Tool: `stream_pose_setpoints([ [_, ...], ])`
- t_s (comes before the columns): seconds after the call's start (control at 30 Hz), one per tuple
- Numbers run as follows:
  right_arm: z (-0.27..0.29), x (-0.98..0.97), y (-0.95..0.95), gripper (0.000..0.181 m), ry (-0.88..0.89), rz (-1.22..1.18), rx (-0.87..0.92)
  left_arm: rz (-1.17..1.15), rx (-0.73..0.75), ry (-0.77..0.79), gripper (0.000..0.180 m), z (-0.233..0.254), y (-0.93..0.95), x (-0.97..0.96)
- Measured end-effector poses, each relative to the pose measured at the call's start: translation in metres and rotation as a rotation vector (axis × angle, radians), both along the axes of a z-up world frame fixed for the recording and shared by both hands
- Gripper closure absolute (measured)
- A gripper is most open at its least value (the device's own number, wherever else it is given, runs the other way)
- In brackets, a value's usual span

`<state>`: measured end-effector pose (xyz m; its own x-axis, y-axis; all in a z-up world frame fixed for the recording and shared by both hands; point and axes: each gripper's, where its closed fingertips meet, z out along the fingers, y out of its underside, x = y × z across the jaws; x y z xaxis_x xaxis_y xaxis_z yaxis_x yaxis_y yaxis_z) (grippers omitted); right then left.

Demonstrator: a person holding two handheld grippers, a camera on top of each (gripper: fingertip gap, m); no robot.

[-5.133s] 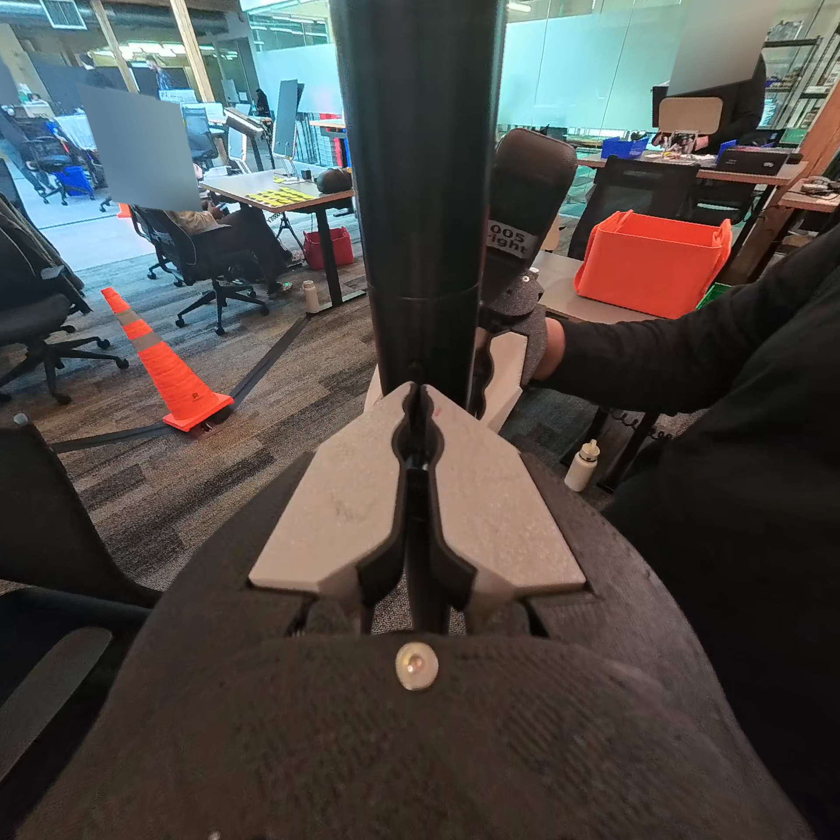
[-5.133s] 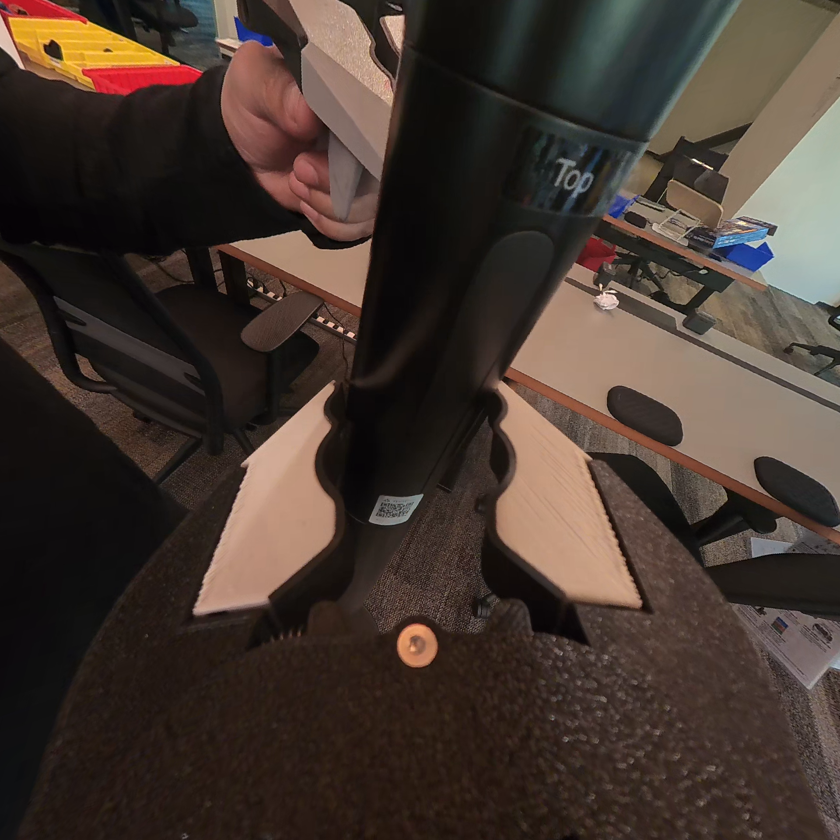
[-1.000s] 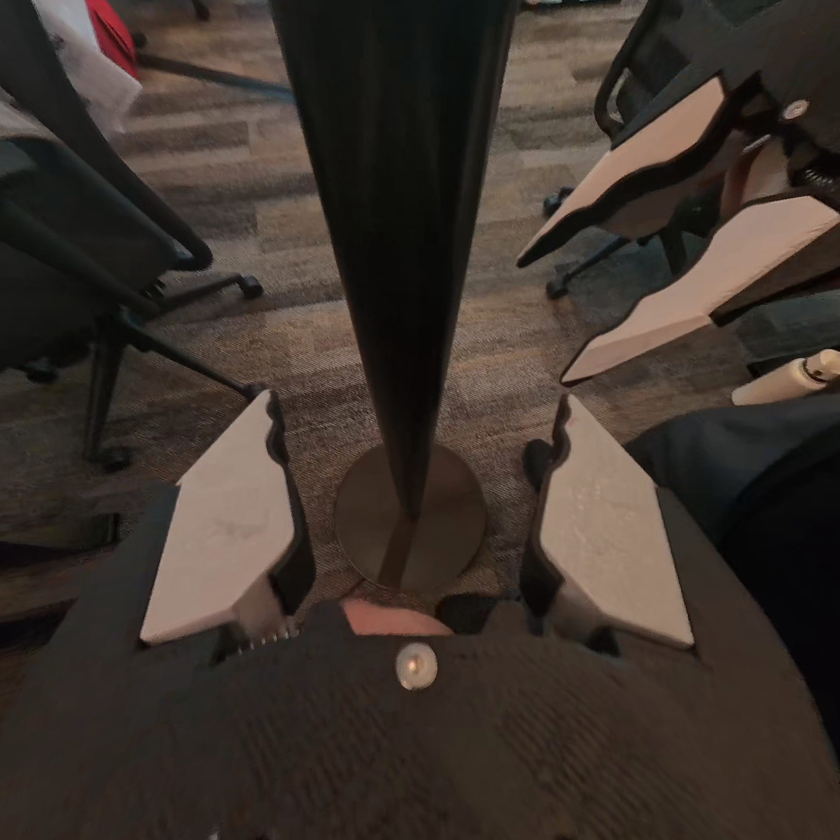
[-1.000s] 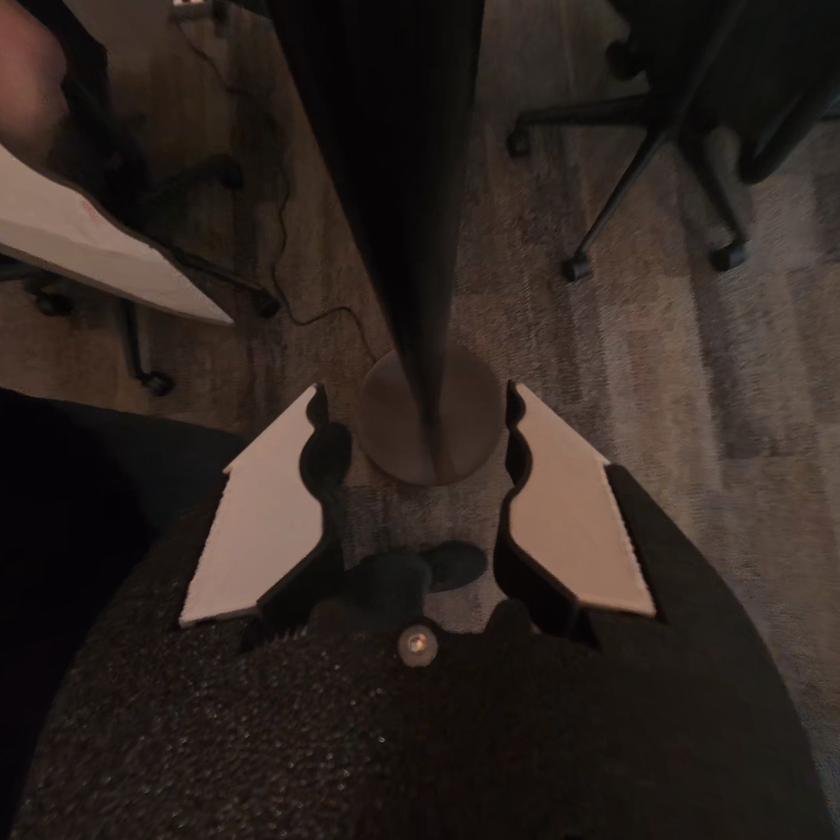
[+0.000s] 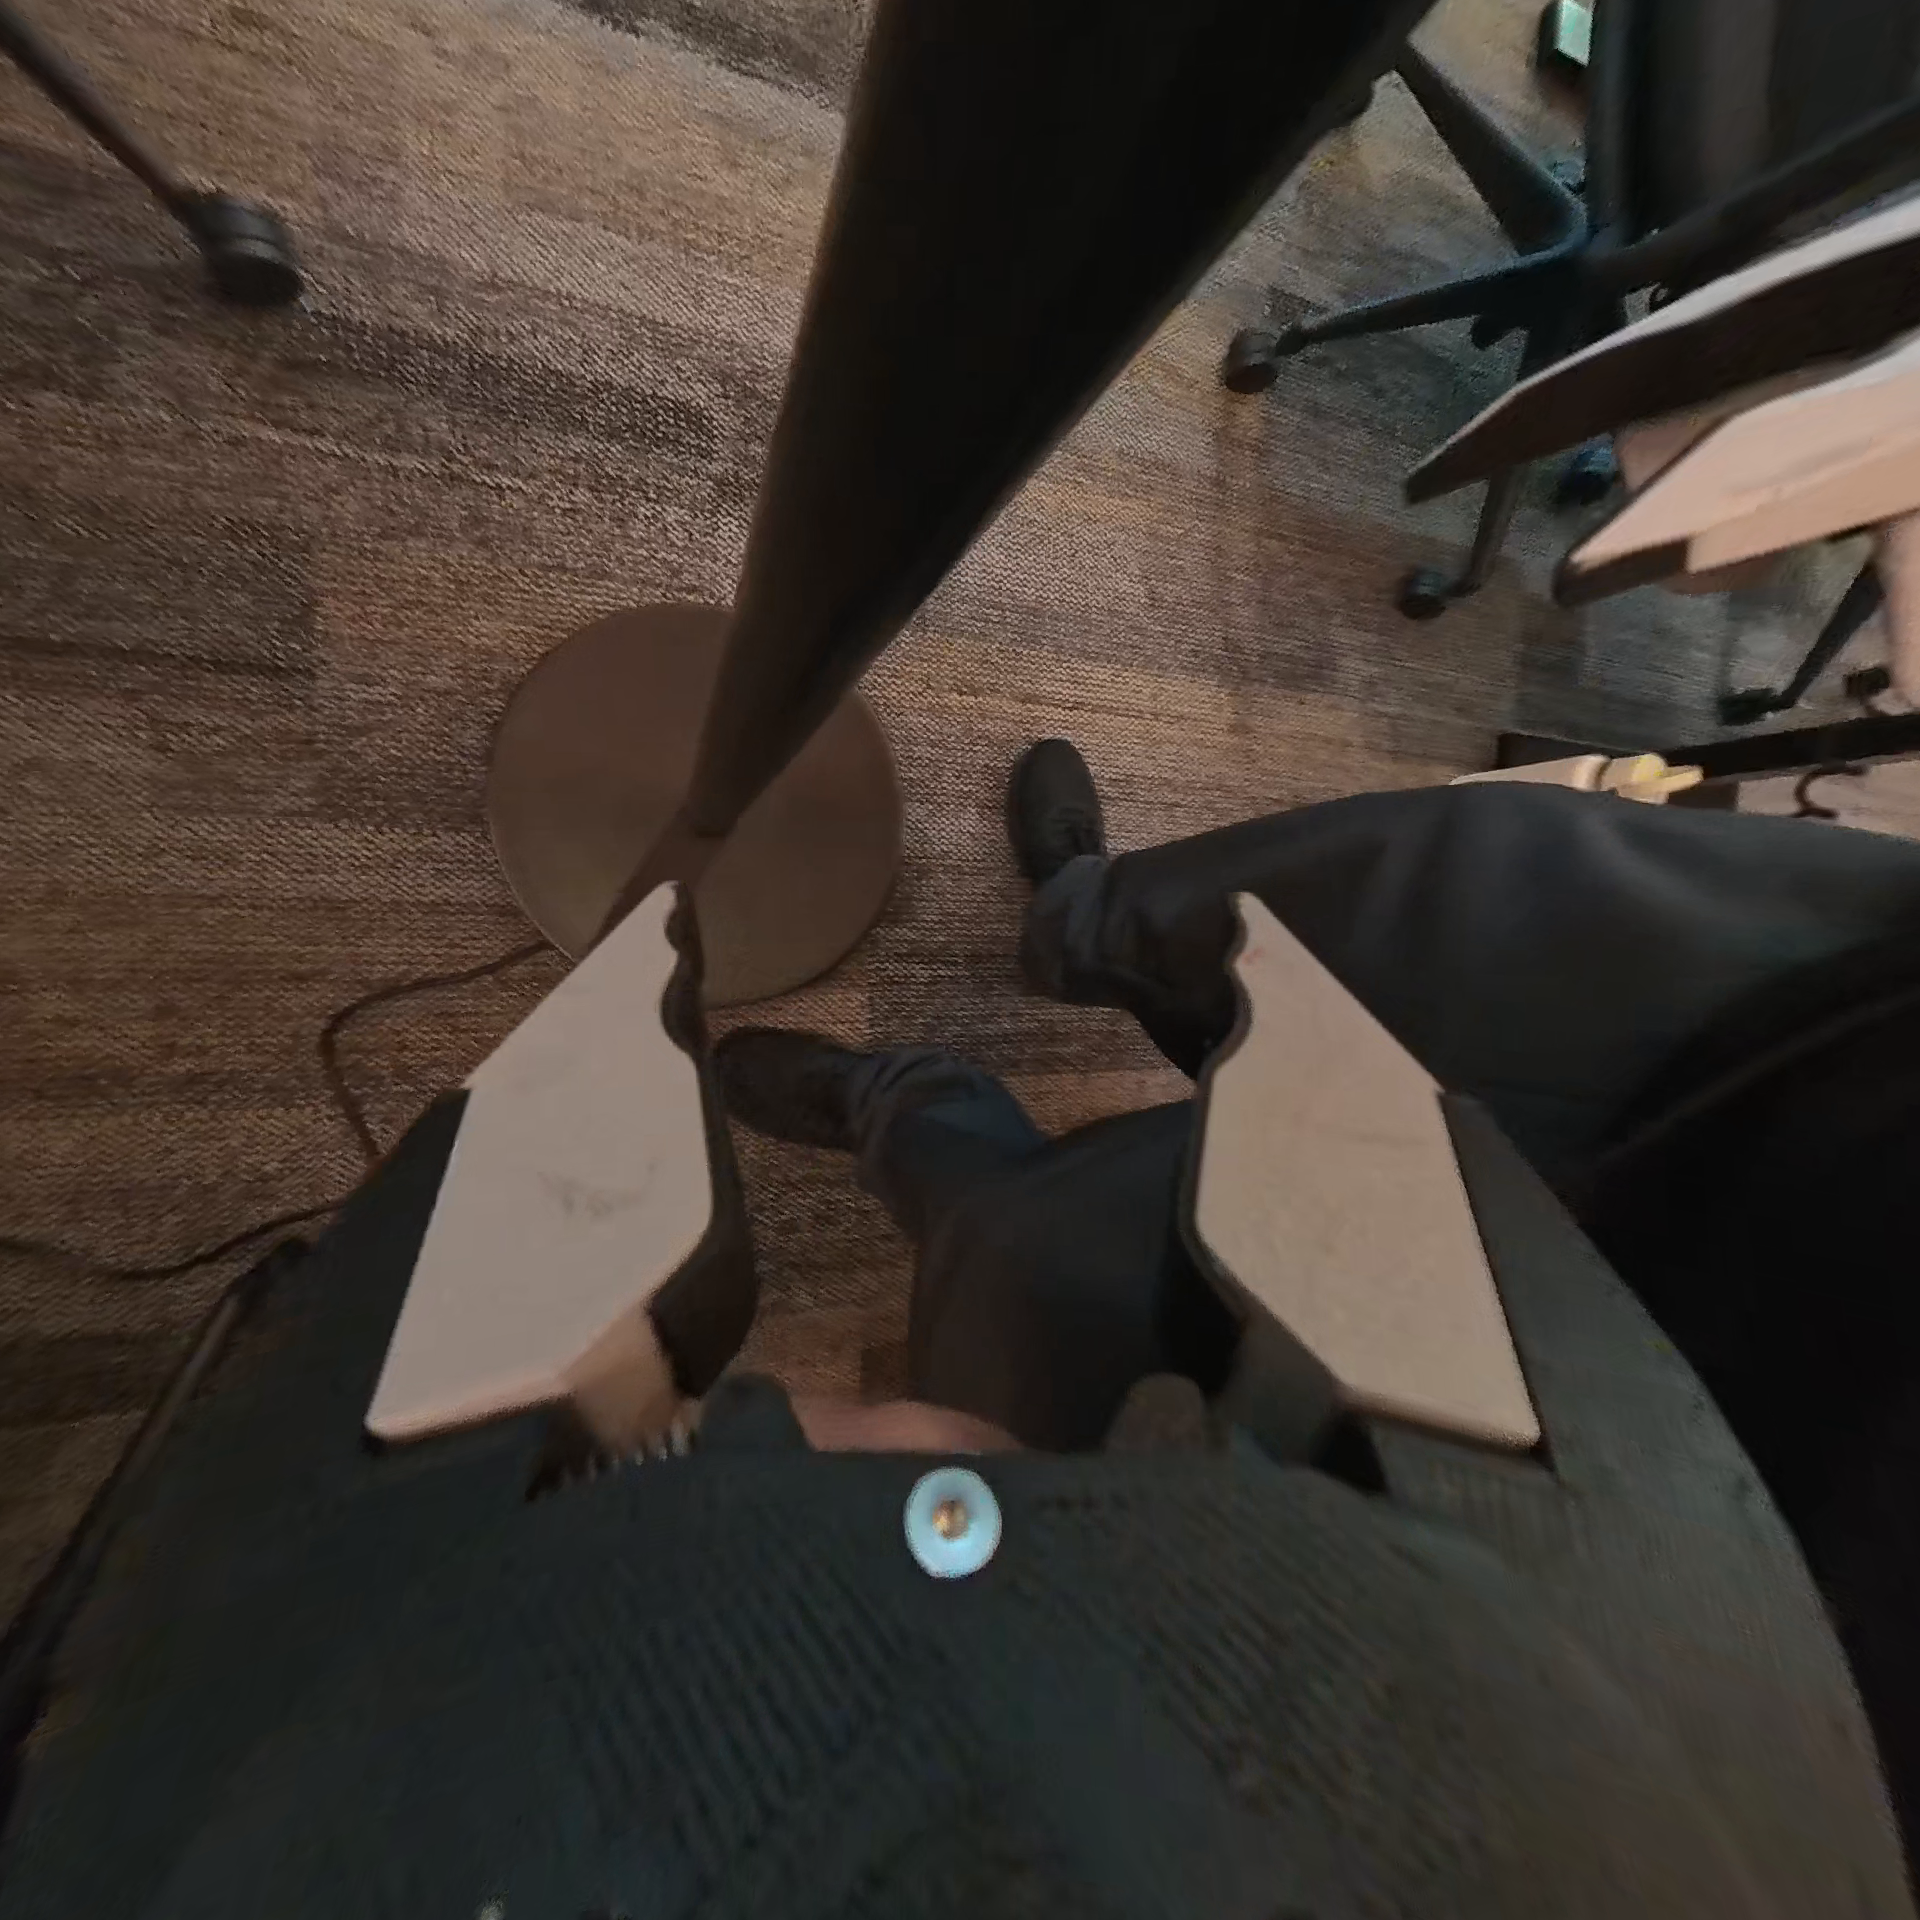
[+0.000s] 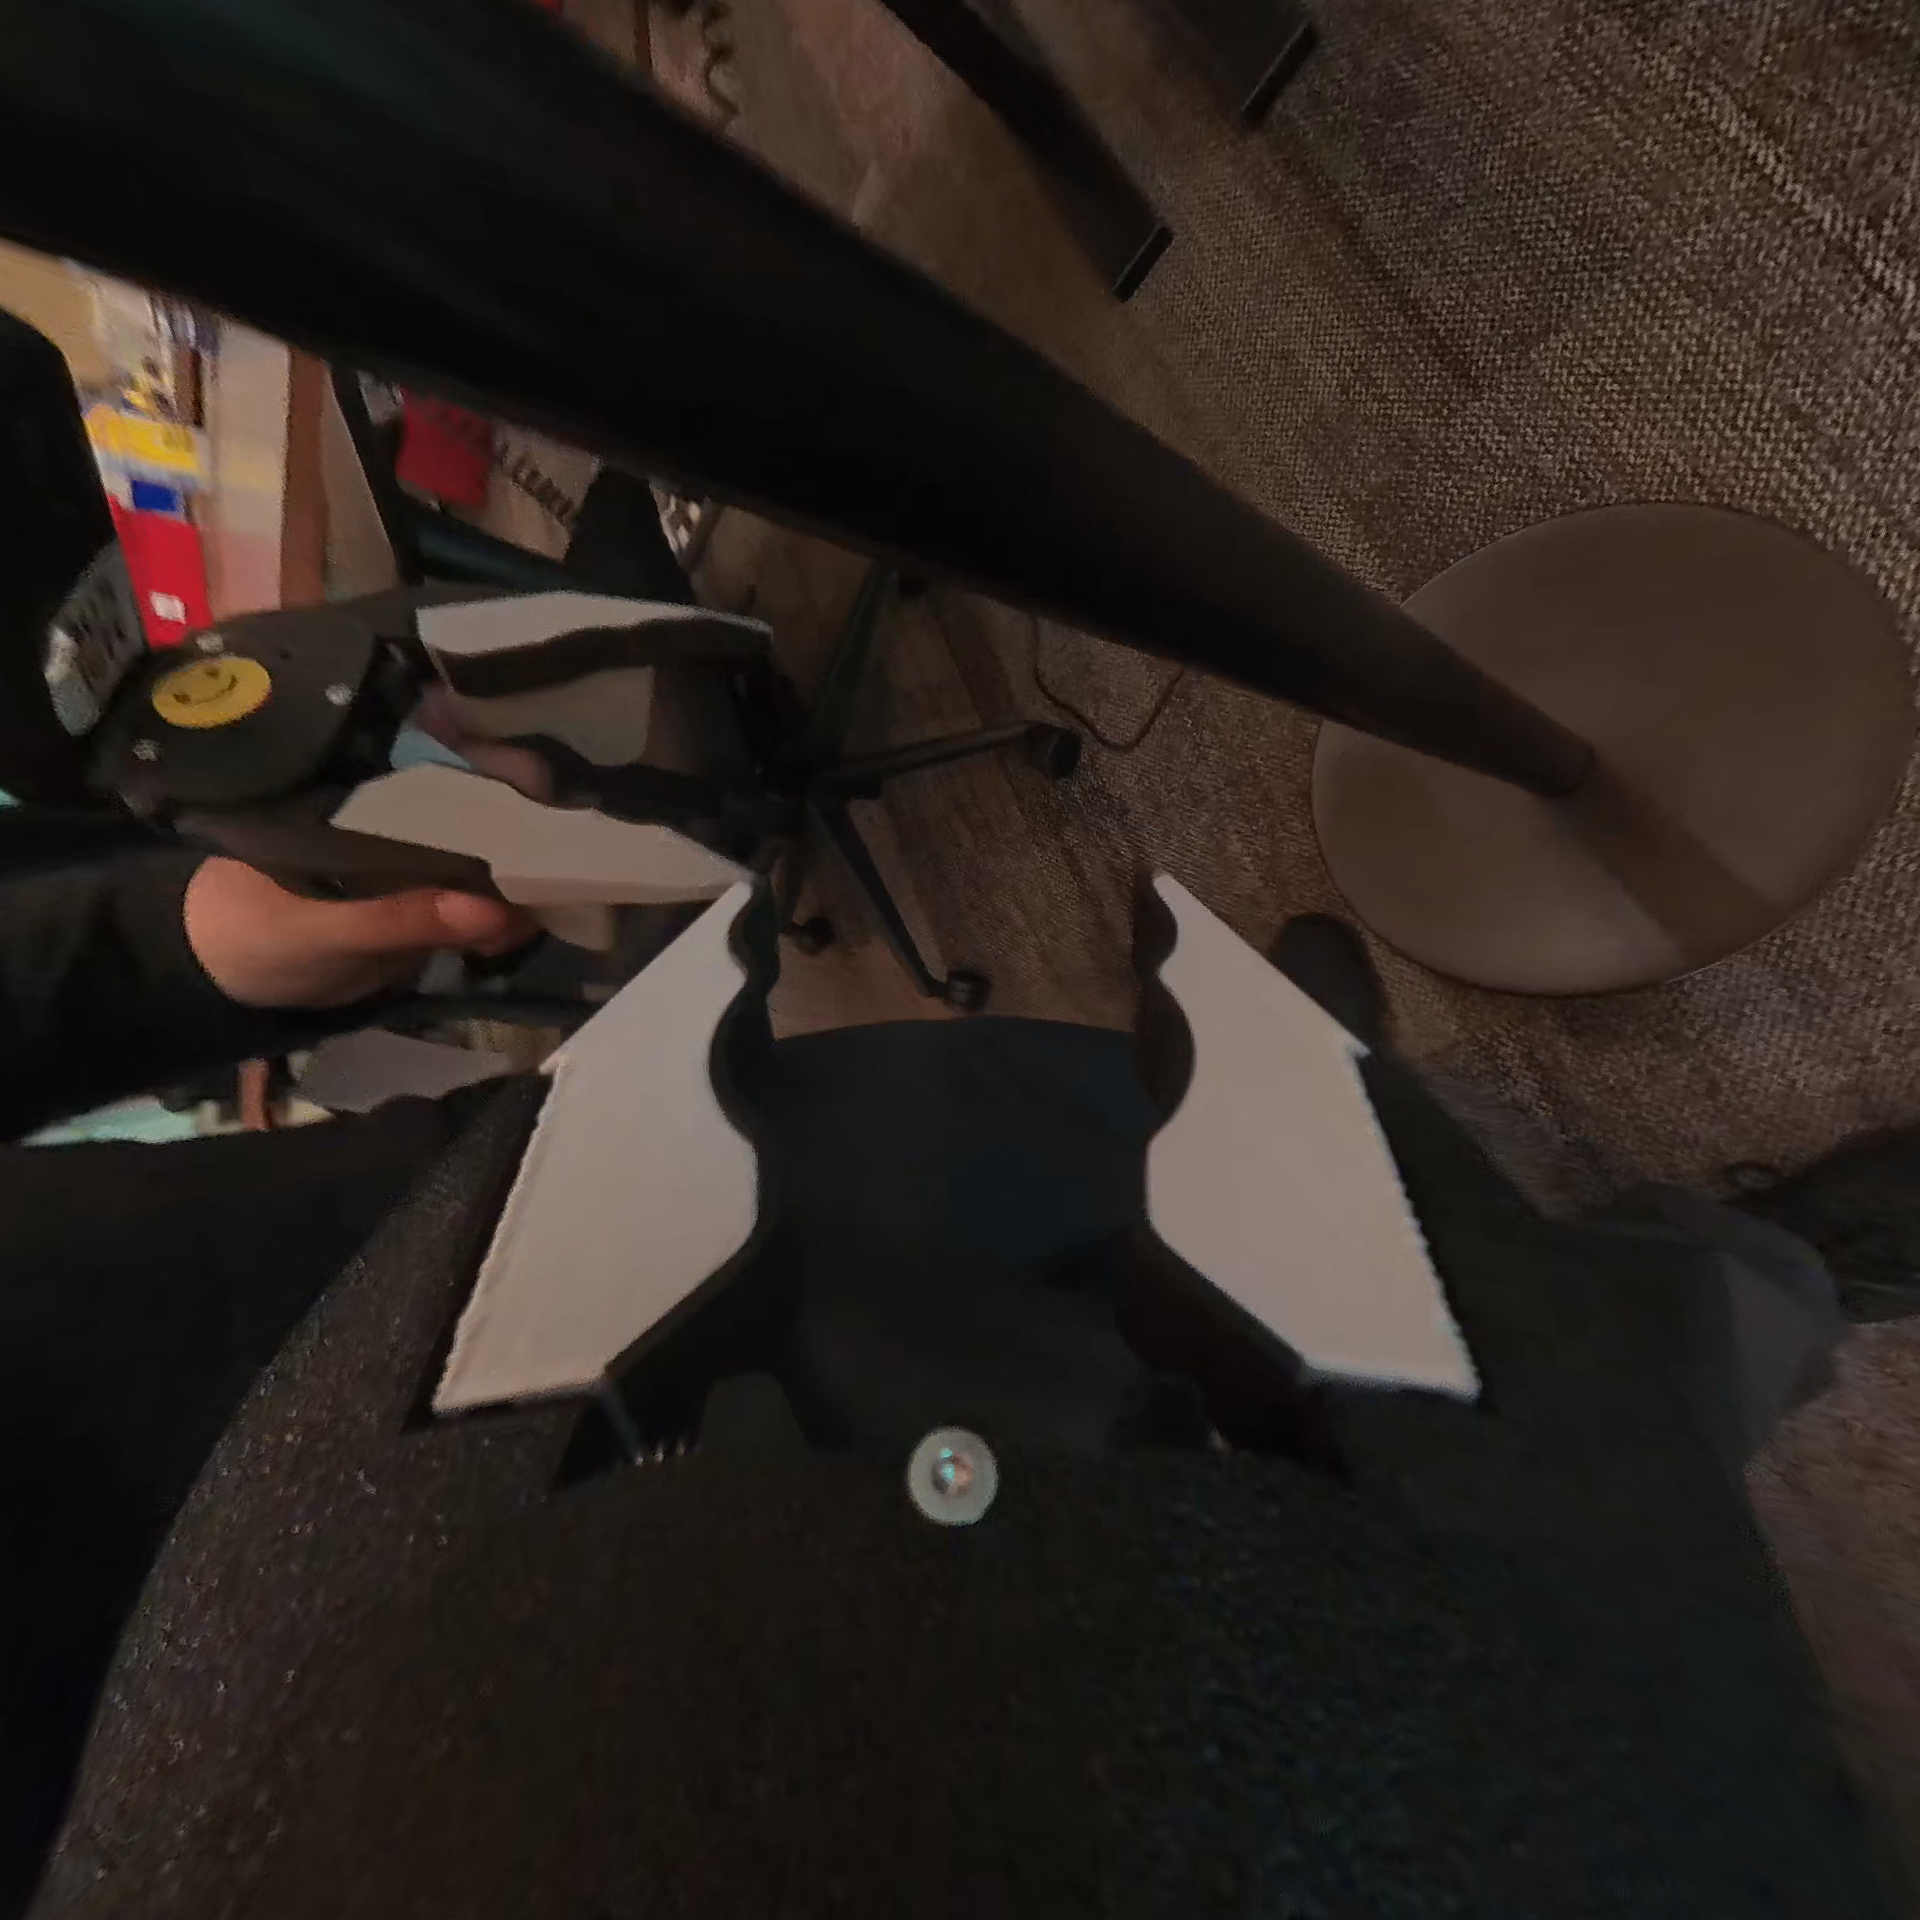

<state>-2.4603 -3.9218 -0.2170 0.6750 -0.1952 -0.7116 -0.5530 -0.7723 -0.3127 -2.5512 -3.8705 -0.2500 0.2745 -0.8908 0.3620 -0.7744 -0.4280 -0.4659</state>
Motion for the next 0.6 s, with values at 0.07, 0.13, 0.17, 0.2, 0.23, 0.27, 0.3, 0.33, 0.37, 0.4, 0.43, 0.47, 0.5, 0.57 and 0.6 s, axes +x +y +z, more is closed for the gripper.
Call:
stream_pose_setpoints([
  [0.07, 0.003, -0.006, -0.001, 0.113, -0.049, 0.064, 0.018, -0.036, 0.018, -0.023, 0.084, 0.006, -0.001, 0.003],
  [0.13, 0.003, -0.008, -0.001, 0.113, -0.110, 0.117, 0.027, -0.070, 0.033, -0.057, 0.090, 0.011, -0.002, 0.006],
  [0.17, 0.002, -0.009, -0.002, 0.113, -0.140, 0.139, 0.029, -0.085, 0.044, -0.072, 0.090, 0.014, -0.002, 0.006],
  [0.2, -0.002, -0.007, -0.003, 0.113, -0.180, 0.164, 0.016, -0.095, 0.070, -0.076, 0.090, 0.014, 0.000, 0.007],
  [0.23, -0.008, -0.005, -0.007, 0.113, -0.231, 0.190, -0.009, -0.103, 0.099, -0.064, 0.089, 0.013, 0.003, 0.005],
  [0.27, -0.014, -0.001, -0.011, 0.112, -0.302, 0.212, -0.050, -0.104, 0.133, -0.040, 0.087, 0.009, 0.007, 0.003],
  [0.3, -0.022, 0.006, -0.017, 0.111, -0.388, 0.236, -0.100, -0.086, 0.173, -0.012, 0.082, 0.005, 0.013, 0.000],
  [0.33, -0.029, 0.016, -0.023, 0.110, -0.484, 0.258, -0.149, -0.070, 0.212, 0.018, 0.079, 0.001, 0.019, -0.003],
  [0.37, -0.033, 0.023, -0.027, 0.110, -0.548, 0.277, -0.171, -0.054, 0.254, 0.057, 0.079, -0.004, 0.028, -0.010],
  [0.4, -0.034, 0.024, -0.030, 0.109, -0.572, 0.298, -0.176, -0.037, 0.289, 0.090, 0.078, -0.008, 0.034, -0.016],
  [0.43, -0.035, 0.026, -0.031, 0.109, -0.596, 0.305, -0.183, -0.026, 0.311, 0.113, 0.076, -0.012, 0.038, -0.020],
  [0.47, -0.036, 0.027, -0.033, 0.109, -0.604, 0.312, -0.187, -0.024, 0.316, 0.125, 0.073, -0.014, 0.039, -0.024],
  [0.5, -0.037, 0.027, -0.034, 0.109, -0.600, 0.315, -0.189, -0.025, 0.315, 0.130, 0.072, -0.016, 0.038, -0.027],
  [0.57, -0.037, 0.033, -0.035, 0.109, -0.624, 0.302, -0.197, -0.016, 0.335, 0.139, 0.073, -0.017, 0.042, -0.033],
  [0.6, -0.037, 0.037, -0.035, 0.109, -0.632, 0.291, -0.200, -0.014, 0.346, 0.145, 0.074, -0.018, 0.044, -0.036],
])
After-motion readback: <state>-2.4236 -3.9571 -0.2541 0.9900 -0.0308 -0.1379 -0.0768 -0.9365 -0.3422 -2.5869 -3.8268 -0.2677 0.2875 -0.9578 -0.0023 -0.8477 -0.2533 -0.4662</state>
